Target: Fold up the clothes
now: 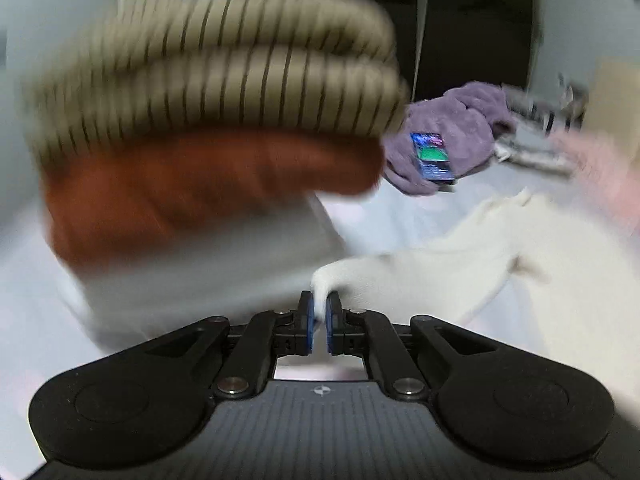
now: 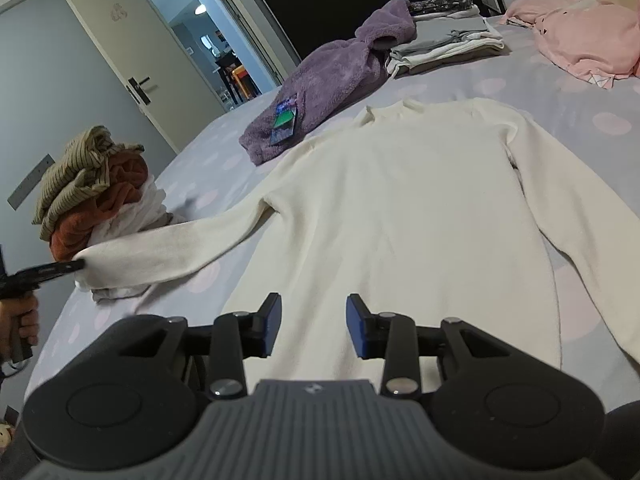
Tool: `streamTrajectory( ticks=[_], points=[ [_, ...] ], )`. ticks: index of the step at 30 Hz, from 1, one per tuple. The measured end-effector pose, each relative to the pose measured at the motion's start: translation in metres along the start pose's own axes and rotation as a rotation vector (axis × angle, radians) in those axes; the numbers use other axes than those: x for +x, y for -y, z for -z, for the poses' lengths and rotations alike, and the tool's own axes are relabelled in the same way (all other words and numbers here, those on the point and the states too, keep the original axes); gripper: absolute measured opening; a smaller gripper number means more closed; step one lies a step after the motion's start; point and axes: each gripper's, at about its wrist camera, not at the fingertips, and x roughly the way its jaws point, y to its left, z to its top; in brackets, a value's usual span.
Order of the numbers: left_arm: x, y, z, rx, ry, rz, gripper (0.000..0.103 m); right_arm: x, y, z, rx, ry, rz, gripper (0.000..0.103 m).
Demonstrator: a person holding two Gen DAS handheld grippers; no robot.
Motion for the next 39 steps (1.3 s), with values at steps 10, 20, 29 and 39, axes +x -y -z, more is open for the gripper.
streamTrajectory(
  ticks=[10, 20, 29, 39],
  points=[
    [0.038, -0.049, 0.041, -0.278, -0.263, 0.006, 0.004, -0.001, 0.0, -0.001, 0.003, 0.002, -0.013, 0.042],
    [0.08, -0.06, 0.077, -0.277, -0.449, -0.215, 0.018, 0.002, -0.001, -0.001, 0.001, -0.007, -0.008, 0.042],
    [0.04, 0.01, 0.035, -0.313, -0.321, 0.05, 0.025, 0.0, 0.004, -0.003, 0.038, 0.013, 0.025, 0.042],
    [-0.004, 0.146, -0.033, -0.199, -0.268, 0.382, 0.048, 0.021, -0.052, 0.012, -0.223, -0.139, 0.066, 0.053]
  ],
)
